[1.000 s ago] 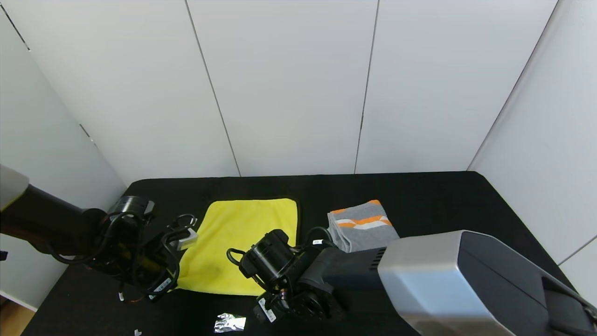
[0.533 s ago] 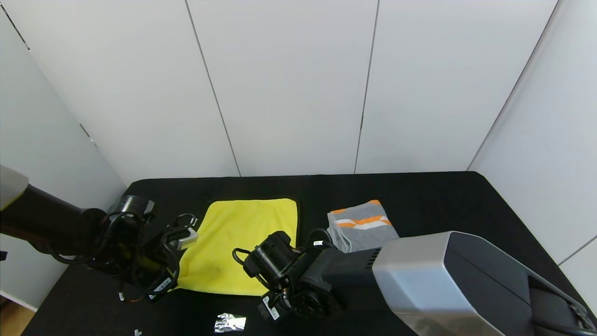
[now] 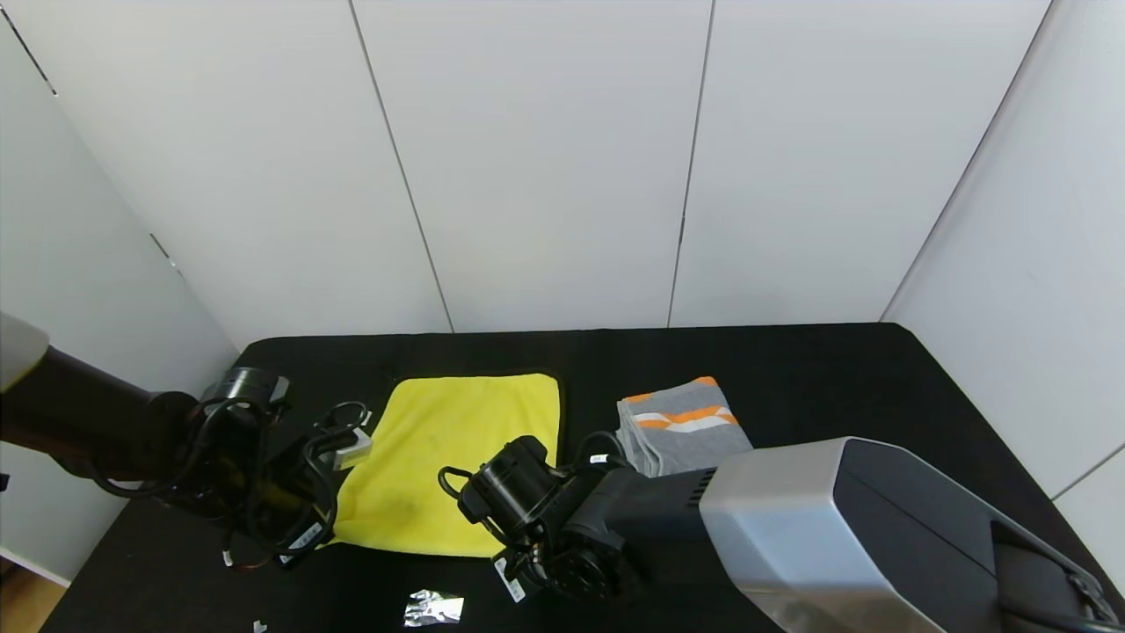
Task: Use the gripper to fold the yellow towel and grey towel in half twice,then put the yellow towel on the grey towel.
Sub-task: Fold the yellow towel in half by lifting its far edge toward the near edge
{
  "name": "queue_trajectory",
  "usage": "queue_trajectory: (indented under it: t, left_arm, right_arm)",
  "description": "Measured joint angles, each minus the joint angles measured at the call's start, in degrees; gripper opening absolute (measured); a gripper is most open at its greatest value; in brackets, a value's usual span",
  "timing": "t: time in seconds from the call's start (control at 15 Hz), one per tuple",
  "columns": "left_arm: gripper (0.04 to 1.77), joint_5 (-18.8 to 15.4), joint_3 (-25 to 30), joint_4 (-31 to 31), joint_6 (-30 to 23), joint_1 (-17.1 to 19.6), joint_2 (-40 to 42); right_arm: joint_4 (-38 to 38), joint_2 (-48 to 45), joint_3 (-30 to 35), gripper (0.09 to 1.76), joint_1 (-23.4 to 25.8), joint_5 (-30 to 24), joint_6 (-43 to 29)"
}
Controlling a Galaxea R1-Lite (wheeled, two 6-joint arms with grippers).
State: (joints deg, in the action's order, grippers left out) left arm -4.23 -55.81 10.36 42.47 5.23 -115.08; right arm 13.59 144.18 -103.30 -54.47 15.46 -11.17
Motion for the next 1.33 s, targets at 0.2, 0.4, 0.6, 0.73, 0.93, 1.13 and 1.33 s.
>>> queue_trajectory:
  t: [0.2,0.4,0.6,0.73,0.93,1.13,1.33]
  left_arm:
    - [0.11,0.0,-0.02,0.01,-0.02,-0.09,0.15]
    - [0.11,-0.66,-0.04,-0.11,-0.09,-0.06,0.3]
    - [0.11,-1.82,0.11,-0.02,-0.3,-0.06,0.5]
    - [0.11,-3.38,0.55,0.17,-0.54,-0.06,0.59]
    - [0.11,-3.82,1.01,0.55,-1.99,-0.05,0.85]
    - [0.11,-4.28,2.4,0.79,-1.94,0.33,2.15]
    - [0.11,-4.25,4.3,1.4,-1.76,0.69,4.13]
  right_arm:
    - [0.0,-0.02,0.02,0.14,-0.02,0.0,-0.02]
    - [0.09,-0.16,0.02,0.14,-0.05,0.02,-0.13]
    - [0.33,-0.66,0.05,0.14,-0.13,-0.2,-1.44]
    - [1.23,-1.26,0.02,0.14,-0.1,-0.82,-2.49]
    - [4.35,-2.52,0.02,0.14,-0.27,-3.64,-4.24]
    - [8.0,-4.24,0.22,0.14,-0.33,-5.23,-5.19]
    - [13.2,-6.36,0.6,0.14,-0.35,-8.46,-7.03]
